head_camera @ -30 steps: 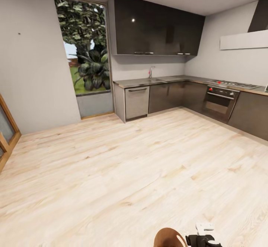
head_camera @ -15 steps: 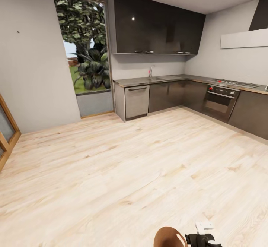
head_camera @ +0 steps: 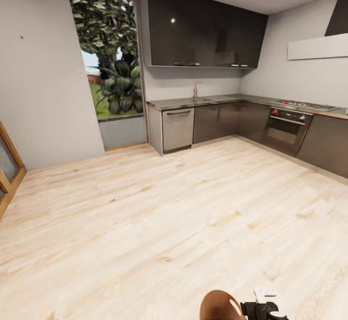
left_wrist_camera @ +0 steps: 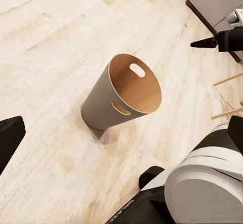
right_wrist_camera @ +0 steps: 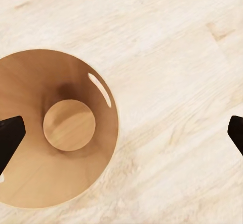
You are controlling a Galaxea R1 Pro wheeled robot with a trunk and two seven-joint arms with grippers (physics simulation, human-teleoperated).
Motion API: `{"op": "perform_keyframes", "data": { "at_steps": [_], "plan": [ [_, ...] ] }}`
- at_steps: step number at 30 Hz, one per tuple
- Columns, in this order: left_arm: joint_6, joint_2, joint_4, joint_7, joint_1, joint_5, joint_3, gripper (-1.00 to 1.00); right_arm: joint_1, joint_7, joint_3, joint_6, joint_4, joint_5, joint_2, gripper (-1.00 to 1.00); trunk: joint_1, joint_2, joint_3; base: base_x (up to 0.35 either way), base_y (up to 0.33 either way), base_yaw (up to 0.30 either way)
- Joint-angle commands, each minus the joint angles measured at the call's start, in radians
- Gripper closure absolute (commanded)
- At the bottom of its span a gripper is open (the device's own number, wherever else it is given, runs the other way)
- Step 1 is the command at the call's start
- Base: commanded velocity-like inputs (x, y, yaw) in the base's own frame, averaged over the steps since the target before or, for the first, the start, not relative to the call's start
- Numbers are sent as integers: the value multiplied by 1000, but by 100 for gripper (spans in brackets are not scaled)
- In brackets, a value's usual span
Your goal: Put the three can of soda from the living room inside the tash can in the kitchen.
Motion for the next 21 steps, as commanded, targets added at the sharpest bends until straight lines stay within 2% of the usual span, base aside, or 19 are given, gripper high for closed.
{"op": "perform_keyframes", "data": {
  "at_steps": [1,21],
  "plan": [
    [0,0,0,0,0,0,0,-100,0,0,0,0,0,0,0,-100,4,-7,-5,0,0,0],
    [0,1,0,0,0,0,0,-100,0,0,0,0,0,0,-1,-100,81,-147,-99,0,0,0]
  ]
}}
